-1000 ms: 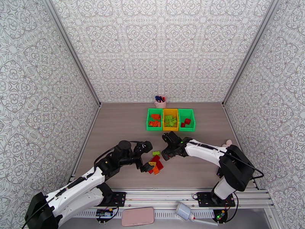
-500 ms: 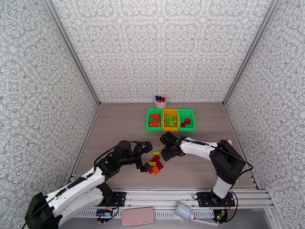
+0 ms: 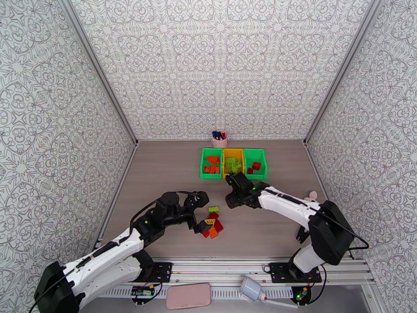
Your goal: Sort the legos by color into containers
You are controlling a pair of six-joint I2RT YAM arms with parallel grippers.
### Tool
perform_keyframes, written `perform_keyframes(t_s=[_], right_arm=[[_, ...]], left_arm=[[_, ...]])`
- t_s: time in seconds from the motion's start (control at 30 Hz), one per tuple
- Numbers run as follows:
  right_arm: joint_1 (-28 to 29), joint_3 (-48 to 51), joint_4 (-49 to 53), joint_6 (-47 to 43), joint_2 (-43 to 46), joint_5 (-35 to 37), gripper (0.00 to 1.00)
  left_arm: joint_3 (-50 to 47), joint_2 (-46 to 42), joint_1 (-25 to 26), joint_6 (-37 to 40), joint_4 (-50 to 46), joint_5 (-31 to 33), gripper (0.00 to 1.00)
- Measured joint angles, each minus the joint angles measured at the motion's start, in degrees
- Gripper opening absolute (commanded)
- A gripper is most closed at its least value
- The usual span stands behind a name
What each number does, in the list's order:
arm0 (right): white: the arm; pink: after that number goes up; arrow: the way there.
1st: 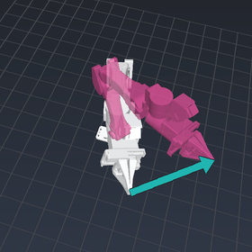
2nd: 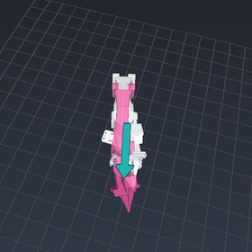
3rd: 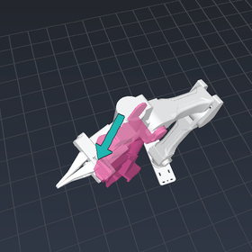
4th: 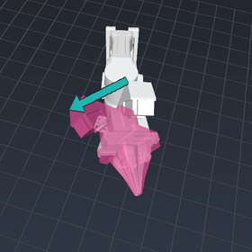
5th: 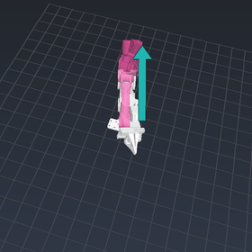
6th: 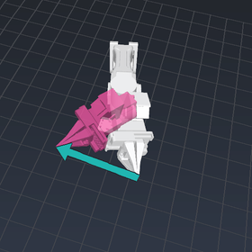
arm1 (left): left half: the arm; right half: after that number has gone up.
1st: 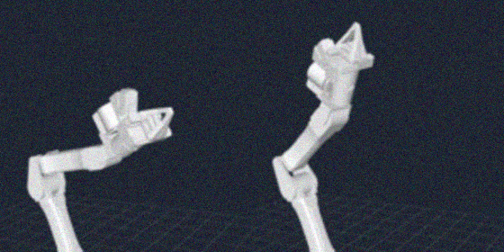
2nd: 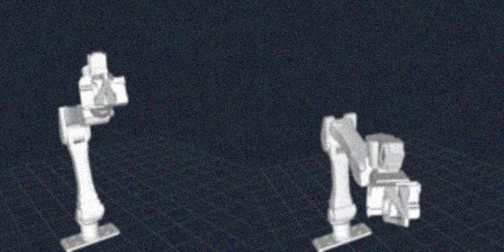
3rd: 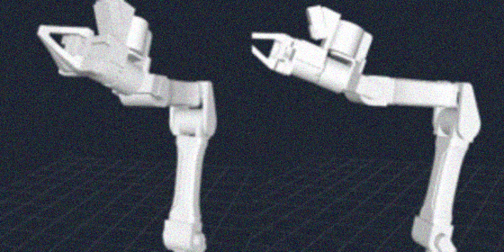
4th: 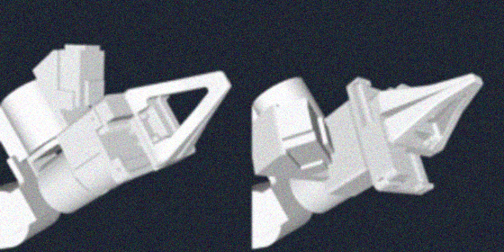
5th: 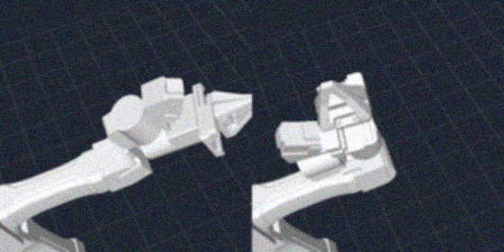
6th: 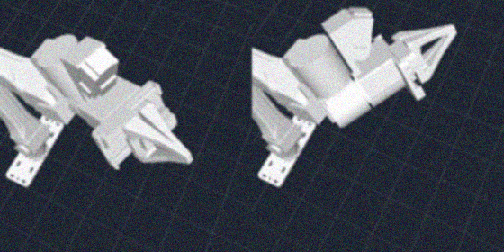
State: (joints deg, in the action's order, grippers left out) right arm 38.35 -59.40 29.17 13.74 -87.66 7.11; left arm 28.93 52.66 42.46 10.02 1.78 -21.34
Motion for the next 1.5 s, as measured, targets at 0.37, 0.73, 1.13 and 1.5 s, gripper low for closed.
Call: perform_keyframes(t_s=[0.37, 0.73, 1.13, 1.5], right_arm=[[-15.5, -5.9, -10.6, 0.8, -3.7, 4.4, 0.56], [-22.7, -20.8, -14.4, 0.4, -21.6, 4.7, 0.64], [-23.3, -16.5, -15.6, -2.7, -14.6, 1.8, 0.92], [-21.6, -3.2, -16.7, -12.1, 4.4, -13.2, 0.98]], left_arm=[[-0.5, 7.3, 4.9, -5.6, 14.6, 9.4, 1.00], [-0.5, 6.2, 5.0, -5.6, 15.2, 12.5, 1.00], [-0.4, 4.1, 5.0, -5.4, 9.1, 15.2, 1.00], [7.2, 4.9, 5.0, -7.5, -14.2, 21.3, 1.00]])
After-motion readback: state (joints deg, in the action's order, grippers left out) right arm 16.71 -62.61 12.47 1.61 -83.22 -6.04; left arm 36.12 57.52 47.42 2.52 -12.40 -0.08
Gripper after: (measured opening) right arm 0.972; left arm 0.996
